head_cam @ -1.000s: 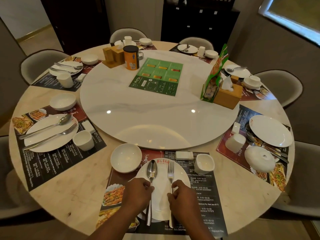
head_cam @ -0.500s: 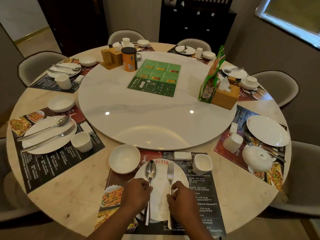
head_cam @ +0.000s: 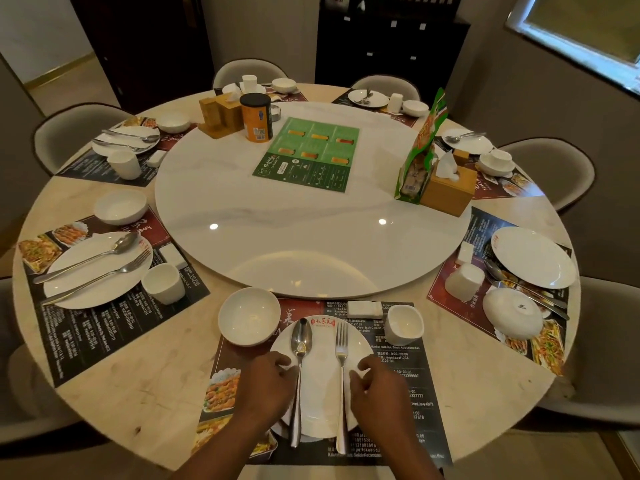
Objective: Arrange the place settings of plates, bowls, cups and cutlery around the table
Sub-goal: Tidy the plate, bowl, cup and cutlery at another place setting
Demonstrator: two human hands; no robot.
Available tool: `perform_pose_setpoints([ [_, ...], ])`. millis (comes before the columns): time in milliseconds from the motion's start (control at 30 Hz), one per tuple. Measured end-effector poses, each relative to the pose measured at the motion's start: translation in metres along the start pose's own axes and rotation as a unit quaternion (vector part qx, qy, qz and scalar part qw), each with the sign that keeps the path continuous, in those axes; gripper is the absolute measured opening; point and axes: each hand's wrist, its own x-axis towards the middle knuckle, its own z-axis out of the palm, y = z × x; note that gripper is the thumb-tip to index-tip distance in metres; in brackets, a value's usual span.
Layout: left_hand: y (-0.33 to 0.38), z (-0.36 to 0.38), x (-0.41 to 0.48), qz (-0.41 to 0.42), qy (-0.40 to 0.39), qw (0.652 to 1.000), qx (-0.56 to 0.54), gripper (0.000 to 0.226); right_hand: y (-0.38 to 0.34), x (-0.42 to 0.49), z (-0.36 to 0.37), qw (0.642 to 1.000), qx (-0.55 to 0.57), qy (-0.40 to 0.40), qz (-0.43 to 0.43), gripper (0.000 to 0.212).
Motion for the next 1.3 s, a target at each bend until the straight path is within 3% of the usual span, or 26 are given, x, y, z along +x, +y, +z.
perform_pose_setpoints([
  [133, -0.008, -0.014, -0.006, -0.008, 0.088, 0.996, -0.013, 0.021, 0.017, -0.002, -0.010, 0.997, 0.034, 0.049, 0.050, 0.019],
  [333, -0.020, -0.018, -0.011, 0.007, 0.048, 0.999, -0.001, 0.026, 0.026, -0.005, -0.011, 0.991, 0.096, -0.016, 0.091, 0.018],
  [1133, -0.015, -0.024, -0.017, -0.014, 0.037, 0.999, 0.005, 0.024, 0.028, 0.002, -0.015, 0.984, 0.130, -0.032, 0.116, 0.017],
  [1300, -0.003, -0.030, -0.017, 0.013, 0.096, 0.995, -0.015, 0.015, 0.031, -0.004, -0.030, 0.990, 0.102, -0.038, 0.090, 0.013],
])
